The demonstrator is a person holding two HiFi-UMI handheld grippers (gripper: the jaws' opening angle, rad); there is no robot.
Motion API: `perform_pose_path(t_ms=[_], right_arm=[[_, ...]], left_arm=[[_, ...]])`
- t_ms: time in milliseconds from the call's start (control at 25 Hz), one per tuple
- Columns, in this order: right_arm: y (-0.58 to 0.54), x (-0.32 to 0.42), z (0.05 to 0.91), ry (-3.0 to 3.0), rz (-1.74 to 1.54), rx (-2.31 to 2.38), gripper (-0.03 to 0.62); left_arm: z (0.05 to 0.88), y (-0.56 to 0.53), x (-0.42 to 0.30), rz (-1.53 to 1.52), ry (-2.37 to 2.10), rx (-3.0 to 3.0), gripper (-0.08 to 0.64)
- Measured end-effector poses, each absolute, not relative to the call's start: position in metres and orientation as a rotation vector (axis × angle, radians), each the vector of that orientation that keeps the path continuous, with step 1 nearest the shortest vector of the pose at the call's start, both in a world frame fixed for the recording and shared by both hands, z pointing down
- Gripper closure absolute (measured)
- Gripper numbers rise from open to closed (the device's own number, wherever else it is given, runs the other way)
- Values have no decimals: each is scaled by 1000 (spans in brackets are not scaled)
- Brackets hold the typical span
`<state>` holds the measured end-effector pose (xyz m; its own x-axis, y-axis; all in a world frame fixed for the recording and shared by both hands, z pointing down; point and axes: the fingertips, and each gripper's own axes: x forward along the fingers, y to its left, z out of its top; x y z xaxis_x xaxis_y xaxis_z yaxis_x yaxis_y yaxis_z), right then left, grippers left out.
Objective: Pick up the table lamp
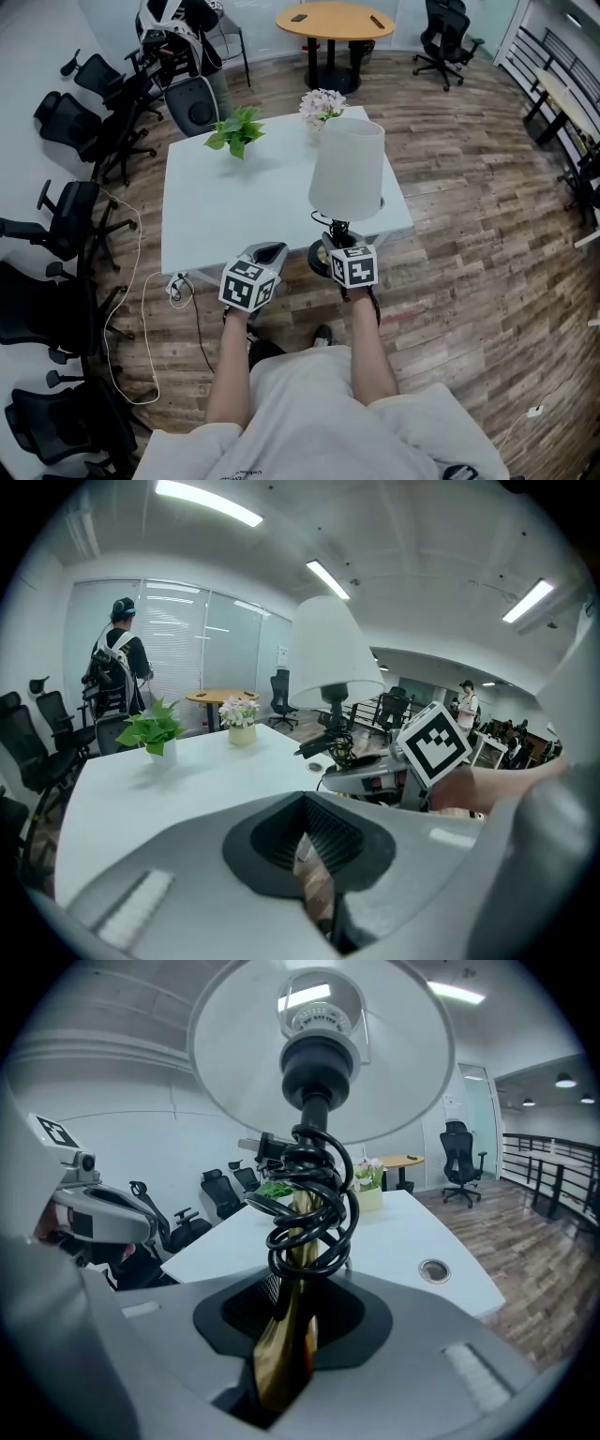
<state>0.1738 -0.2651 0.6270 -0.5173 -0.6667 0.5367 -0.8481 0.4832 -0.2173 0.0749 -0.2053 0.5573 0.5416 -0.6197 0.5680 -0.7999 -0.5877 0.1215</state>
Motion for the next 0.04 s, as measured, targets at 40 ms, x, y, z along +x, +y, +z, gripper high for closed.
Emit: perform_pose_path(t_ms=[40], right_arm=[[-265, 175, 627, -2350, 659, 1267, 466]], left_arm=[[555, -207, 74, 677, -1170, 2418, 560]])
